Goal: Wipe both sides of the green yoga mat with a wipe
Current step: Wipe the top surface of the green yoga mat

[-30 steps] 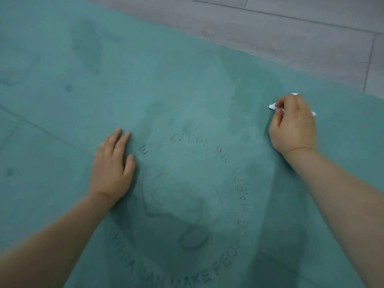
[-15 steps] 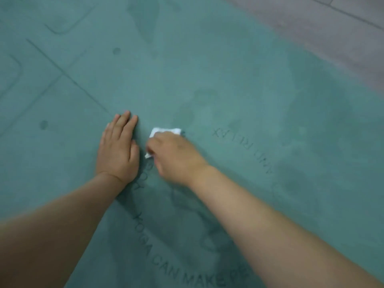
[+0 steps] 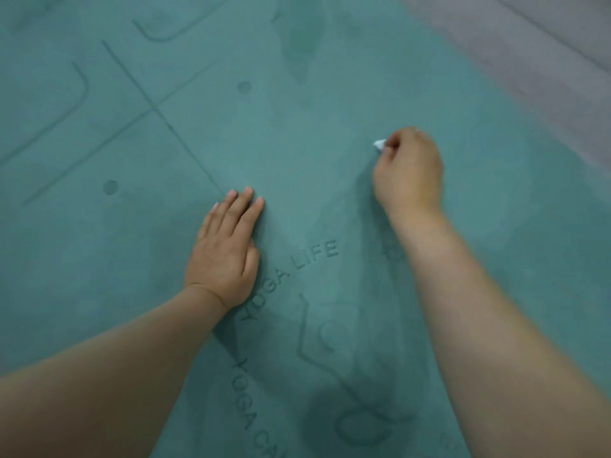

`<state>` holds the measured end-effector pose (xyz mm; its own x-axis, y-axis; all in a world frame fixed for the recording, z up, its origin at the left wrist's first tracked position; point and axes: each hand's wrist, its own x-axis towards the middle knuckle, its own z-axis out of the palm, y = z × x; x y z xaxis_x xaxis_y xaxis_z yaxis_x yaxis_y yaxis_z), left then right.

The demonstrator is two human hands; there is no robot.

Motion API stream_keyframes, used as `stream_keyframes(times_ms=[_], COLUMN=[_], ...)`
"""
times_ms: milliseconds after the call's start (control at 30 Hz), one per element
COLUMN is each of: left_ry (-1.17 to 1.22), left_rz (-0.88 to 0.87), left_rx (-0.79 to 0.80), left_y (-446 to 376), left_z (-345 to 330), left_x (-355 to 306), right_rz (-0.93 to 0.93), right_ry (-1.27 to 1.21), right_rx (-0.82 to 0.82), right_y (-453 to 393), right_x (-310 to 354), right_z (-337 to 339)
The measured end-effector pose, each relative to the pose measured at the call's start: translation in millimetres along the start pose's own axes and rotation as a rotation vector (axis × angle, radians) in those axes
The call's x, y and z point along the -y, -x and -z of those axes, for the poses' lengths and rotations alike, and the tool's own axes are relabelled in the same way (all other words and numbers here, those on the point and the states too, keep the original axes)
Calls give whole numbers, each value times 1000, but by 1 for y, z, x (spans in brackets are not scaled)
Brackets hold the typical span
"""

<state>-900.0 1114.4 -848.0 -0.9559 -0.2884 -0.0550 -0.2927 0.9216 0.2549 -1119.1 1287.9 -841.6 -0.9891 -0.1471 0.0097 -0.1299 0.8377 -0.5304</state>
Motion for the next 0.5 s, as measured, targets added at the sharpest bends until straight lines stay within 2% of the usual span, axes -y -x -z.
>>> stream_keyframes(times_ms=[33, 133, 167, 233, 267, 333, 367, 433, 500], left_ry=[-4, 1, 3, -5, -10, -18, -23, -31, -29], left_rz=[-2, -18, -17, -16, -18, -18, -18, -18, -11], left_rx=[-1, 0, -6, -8, -4, 6, 11, 24, 26], left_y=[-1, -1, -2, -3, -3, -3, -3, -4, -4], left_z=[0, -1, -1, -1, -1, 0, 0, 0, 1], left_x=[1, 1, 1, 1, 1, 1, 1, 0, -1], right_rz=[198, 780, 912, 1028, 1018, 874, 736, 341, -26], right_ry=[-72, -121, -103, -81, -86, -85, -48, 4, -6], right_rx=[101, 569, 657, 691, 657, 520, 390, 104, -4], right_y=[28, 115, 128, 116, 98, 50, 21, -34, -67], right_x=[20, 48, 45, 31, 24, 9, -2, -28, -44], right_z=[-10, -15, -10, -3, -2, -1, 1, 14, 25])
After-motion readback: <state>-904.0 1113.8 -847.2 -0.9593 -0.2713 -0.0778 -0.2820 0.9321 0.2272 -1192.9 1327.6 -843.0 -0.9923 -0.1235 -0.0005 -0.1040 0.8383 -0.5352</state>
